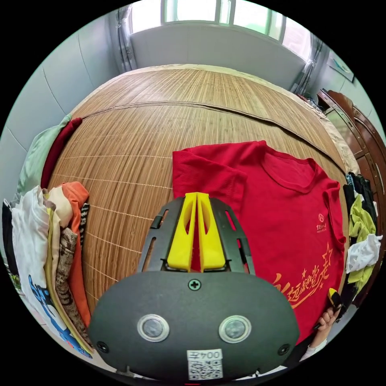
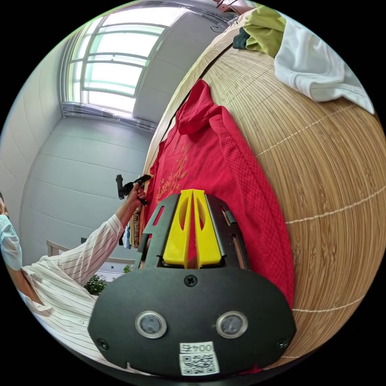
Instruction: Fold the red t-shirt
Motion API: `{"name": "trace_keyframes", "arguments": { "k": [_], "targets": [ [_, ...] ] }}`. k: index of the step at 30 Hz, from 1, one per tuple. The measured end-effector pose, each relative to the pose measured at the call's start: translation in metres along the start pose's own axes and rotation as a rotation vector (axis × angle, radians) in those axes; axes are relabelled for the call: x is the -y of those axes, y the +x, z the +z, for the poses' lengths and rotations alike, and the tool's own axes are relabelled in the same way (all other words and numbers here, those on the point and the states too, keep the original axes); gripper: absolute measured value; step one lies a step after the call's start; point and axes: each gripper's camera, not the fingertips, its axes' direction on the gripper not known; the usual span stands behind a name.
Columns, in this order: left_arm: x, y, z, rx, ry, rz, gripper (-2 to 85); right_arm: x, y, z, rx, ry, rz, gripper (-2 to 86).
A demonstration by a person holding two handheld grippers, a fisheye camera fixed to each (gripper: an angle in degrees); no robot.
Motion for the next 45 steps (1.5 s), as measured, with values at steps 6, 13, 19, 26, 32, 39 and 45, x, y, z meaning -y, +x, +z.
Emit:
{"name": "trace_keyframes", "arguments": {
  "k": [6, 13, 19, 26, 32, 39, 45],
  "targets": [
    [0.004, 0.028, 0.0, 0.037, 0.09, 0.049, 0.7, -0.003, 0.004, -0.005, 0.012, 0.002, 0.012, -0.7],
    [0.007, 0.079, -0.01, 0.013, 0.148, 0.029, 0.7, -0.004, 0.007, -0.014, 0.016, 0.003, 0.027, -0.8],
    [-0.024, 0.279, -0.017, -0.39, 0.088, 0.426, 0.7, -0.006, 0.008, -0.029, -0.011, 0.013, 0.038, -0.8],
    [-0.112, 0.406, -0.011, -0.328, 0.022, 0.727, 0.7, -0.002, 0.017, -0.068, 0.036, 0.056, 0.074, -0.5],
    [-0.11, 0.386, -0.001, -0.324, 0.098, 0.565, 1.1, 0.0, 0.016, -0.109, 0.043, 0.139, 0.03, 3.4],
    [-0.025, 0.383, 0.032, -0.503, -0.15, 0.415, 7.0, 0.043, 0.034, -0.143, 0.233, 0.146, 0.05, 5.9],
    [0.017, 0.386, 0.062, -0.545, -0.301, 0.332, 12.2, 0.093, 0.109, -0.139, 0.622, 0.088, 0.359, 9.3]
  ]
}}
